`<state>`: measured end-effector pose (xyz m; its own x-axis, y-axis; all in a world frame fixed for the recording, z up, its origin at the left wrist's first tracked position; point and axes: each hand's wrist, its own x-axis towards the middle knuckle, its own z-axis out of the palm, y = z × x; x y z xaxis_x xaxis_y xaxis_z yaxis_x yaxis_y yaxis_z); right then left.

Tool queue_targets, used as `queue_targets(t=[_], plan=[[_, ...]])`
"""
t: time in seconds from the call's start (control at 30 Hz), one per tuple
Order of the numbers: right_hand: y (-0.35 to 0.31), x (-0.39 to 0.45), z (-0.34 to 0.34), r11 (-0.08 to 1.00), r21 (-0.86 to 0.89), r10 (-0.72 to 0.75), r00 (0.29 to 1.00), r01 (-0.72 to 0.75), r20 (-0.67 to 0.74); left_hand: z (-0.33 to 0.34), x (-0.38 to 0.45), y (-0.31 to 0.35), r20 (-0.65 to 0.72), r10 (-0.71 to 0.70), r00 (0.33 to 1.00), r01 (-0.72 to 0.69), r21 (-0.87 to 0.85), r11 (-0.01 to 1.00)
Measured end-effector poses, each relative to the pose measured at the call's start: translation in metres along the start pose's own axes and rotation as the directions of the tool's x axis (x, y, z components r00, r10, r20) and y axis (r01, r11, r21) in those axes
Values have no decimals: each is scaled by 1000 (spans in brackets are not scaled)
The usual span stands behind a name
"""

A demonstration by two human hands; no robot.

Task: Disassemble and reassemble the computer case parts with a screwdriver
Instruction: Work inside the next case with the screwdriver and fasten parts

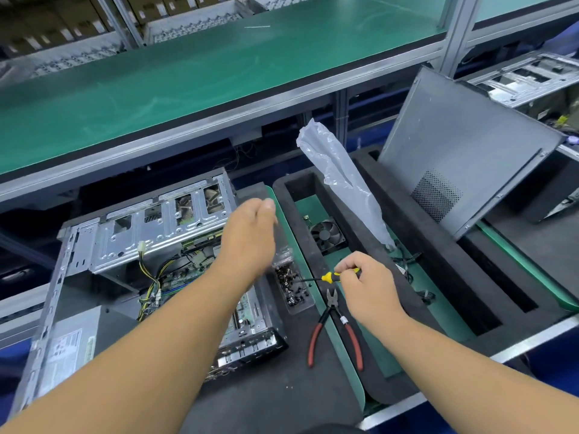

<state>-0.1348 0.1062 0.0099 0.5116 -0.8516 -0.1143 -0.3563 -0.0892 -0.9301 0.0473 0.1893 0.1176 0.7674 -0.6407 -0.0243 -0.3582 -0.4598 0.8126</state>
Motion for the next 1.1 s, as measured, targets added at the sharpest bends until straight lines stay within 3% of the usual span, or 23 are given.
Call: queue_targets(t=[0.03, 0.07, 0.13, 0.17, 0.23, 0.37, 0.47, 0.53, 0.6, 0.63, 0.7, 0.77, 0.9, 1.1], plan=[[-1, 3, 3, 1000, -5, -2, 1000, 2, 9, -5, -3, 2, -26, -128, 991, 120, -207, 971], [-3, 5, 5, 1000, -12, -5, 1000, 5, 21, -9, -6, 4, -1, -260, 966, 236, -422, 876], [-4, 10, 10, 999, -43, -10, 999, 13, 52, -17, -14, 4, 170, -432, 886, 409, -726, 553], [-4, 11, 12, 998, -58, -8, 998, 12, 63, -22, -18, 5, 253, -463, 850, 457, -790, 408], [-3, 14, 16, 997, -71, 3, 997, 2, 74, -28, -24, 3, 349, -486, 802, 503, -832, 234], [-2, 14, 18, 997, -80, 17, 996, -10, 85, -37, -34, 0, 380, -509, 773, 515, -844, 152], [-7, 11, 13, 999, -45, -13, 998, 16, 56, -38, -37, -8, 314, -520, 794, 499, -826, 263], [-14, 8, 5, 999, -30, -40, 999, 40, 15, -38, -37, -14, 187, -484, 855, 454, -723, 521], [-19, 6, -5, 999, -18, -33, 999, 33, -14, -37, -38, -22, 53, -302, 952, 301, -350, 887], [-21, 4, -10, 1000, -11, -29, 999, 29, -20, -36, -38, -27, 66, -161, 985, 166, -82, 983], [-29, 0, -22, 999, 21, -31, 999, 32, -28, -32, -41, -33, 195, 23, 981, -87, 327, 941], [-38, -5, -33, 997, 58, -43, 998, 46, -48, -26, -43, -33, 237, 65, 969, -179, 496, 850], [-57, -14, -49, 988, 151, -33, 996, 45, -84, -20, -41, -23, 266, 107, 958, -237, 524, 818], [-77, -20, -57, 980, 188, -44, 993, 64, -107, -25, -41, -10, 284, 168, 944, -280, 422, 862]])
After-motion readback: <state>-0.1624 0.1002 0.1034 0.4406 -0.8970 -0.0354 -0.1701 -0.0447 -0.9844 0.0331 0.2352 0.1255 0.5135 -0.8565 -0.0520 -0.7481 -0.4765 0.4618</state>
